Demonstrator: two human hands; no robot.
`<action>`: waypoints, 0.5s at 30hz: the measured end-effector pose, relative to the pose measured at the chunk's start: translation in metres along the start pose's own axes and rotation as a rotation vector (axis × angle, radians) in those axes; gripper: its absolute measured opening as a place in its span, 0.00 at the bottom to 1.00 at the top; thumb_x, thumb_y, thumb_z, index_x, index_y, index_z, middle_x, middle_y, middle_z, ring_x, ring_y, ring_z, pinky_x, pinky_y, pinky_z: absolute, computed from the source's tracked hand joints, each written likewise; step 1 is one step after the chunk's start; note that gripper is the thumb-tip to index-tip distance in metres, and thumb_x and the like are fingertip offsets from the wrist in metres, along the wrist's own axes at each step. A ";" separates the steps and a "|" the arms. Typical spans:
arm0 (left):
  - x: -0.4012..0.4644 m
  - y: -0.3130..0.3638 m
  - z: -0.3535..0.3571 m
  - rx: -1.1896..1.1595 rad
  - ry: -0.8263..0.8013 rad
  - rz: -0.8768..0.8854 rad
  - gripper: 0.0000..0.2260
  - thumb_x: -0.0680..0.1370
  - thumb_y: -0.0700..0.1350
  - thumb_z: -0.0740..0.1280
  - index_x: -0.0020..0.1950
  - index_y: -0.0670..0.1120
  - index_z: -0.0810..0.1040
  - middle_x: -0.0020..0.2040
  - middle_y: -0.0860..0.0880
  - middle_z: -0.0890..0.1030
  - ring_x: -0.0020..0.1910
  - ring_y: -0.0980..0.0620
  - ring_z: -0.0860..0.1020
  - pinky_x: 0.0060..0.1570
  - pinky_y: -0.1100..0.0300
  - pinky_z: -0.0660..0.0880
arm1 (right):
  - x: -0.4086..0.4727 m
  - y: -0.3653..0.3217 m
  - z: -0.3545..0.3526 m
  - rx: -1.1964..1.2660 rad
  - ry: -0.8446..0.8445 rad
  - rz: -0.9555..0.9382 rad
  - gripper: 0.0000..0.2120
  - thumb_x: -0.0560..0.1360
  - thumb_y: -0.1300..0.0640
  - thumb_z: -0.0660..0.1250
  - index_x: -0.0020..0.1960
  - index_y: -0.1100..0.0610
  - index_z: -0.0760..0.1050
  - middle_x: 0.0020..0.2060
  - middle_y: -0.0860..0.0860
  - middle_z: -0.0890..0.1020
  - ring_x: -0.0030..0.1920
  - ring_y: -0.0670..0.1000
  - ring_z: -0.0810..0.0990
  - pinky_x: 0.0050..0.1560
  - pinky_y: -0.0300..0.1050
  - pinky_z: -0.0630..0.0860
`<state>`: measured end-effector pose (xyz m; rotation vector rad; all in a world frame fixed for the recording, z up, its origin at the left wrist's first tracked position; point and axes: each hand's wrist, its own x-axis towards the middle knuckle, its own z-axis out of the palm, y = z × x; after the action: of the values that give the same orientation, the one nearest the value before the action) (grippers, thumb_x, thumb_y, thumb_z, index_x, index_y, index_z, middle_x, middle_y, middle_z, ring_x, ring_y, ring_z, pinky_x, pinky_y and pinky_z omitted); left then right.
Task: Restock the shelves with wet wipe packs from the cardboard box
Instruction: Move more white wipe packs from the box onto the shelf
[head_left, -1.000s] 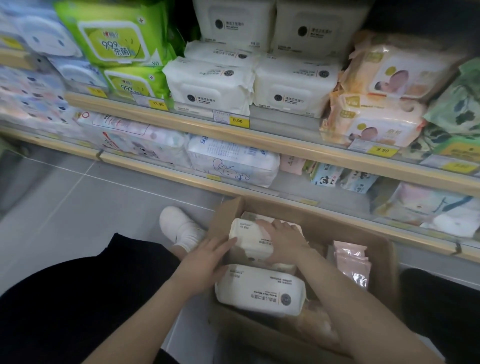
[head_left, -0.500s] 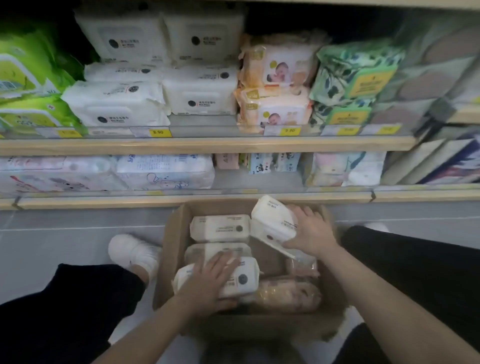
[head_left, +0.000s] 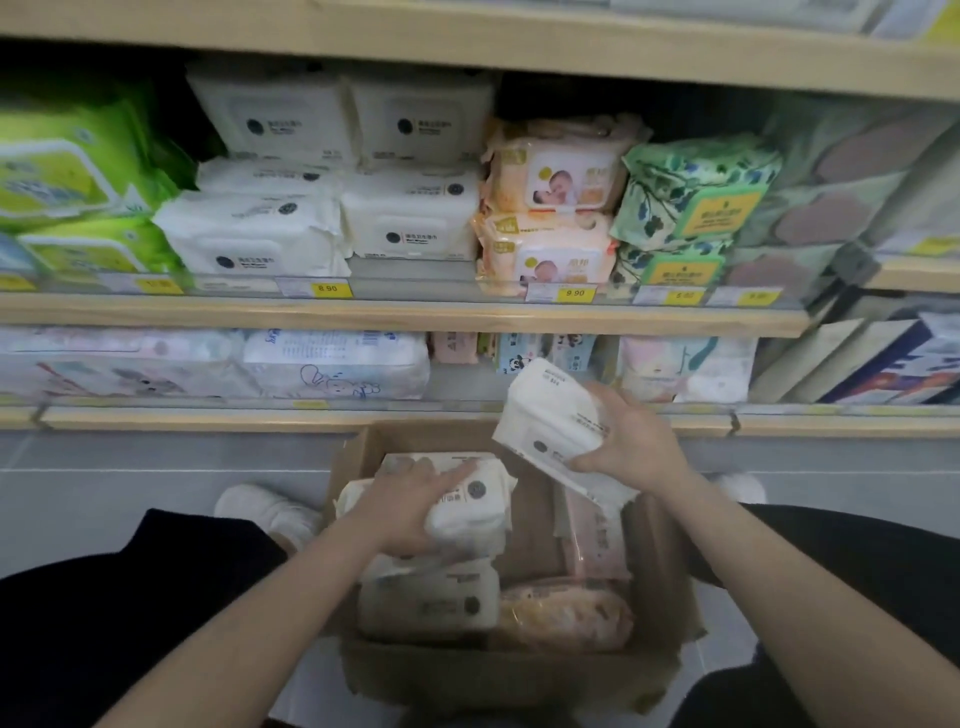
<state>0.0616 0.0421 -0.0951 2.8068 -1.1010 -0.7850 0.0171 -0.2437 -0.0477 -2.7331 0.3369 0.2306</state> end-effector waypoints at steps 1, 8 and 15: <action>-0.002 -0.006 -0.013 -0.015 0.046 -0.011 0.45 0.60 0.74 0.55 0.71 0.67 0.35 0.63 0.47 0.67 0.63 0.43 0.66 0.61 0.49 0.66 | 0.004 -0.008 -0.011 0.001 0.026 -0.028 0.49 0.57 0.39 0.76 0.72 0.43 0.56 0.63 0.50 0.72 0.60 0.54 0.73 0.55 0.53 0.74; -0.039 -0.075 -0.107 0.099 0.338 -0.112 0.45 0.68 0.64 0.68 0.73 0.65 0.39 0.61 0.46 0.67 0.62 0.45 0.67 0.56 0.51 0.66 | 0.045 -0.081 -0.083 -0.104 0.155 -0.197 0.50 0.59 0.40 0.76 0.74 0.43 0.55 0.66 0.54 0.71 0.64 0.59 0.70 0.60 0.56 0.72; -0.069 -0.156 -0.141 0.113 0.493 -0.324 0.48 0.66 0.61 0.71 0.74 0.65 0.41 0.60 0.46 0.69 0.62 0.44 0.67 0.56 0.48 0.68 | 0.100 -0.180 -0.119 -0.226 0.237 -0.356 0.47 0.61 0.42 0.77 0.73 0.42 0.57 0.66 0.54 0.71 0.63 0.58 0.71 0.53 0.49 0.69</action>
<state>0.1819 0.1813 0.0274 3.0599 -0.6392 -0.0136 0.1740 -0.1481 0.1033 -2.9859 -0.1271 -0.1626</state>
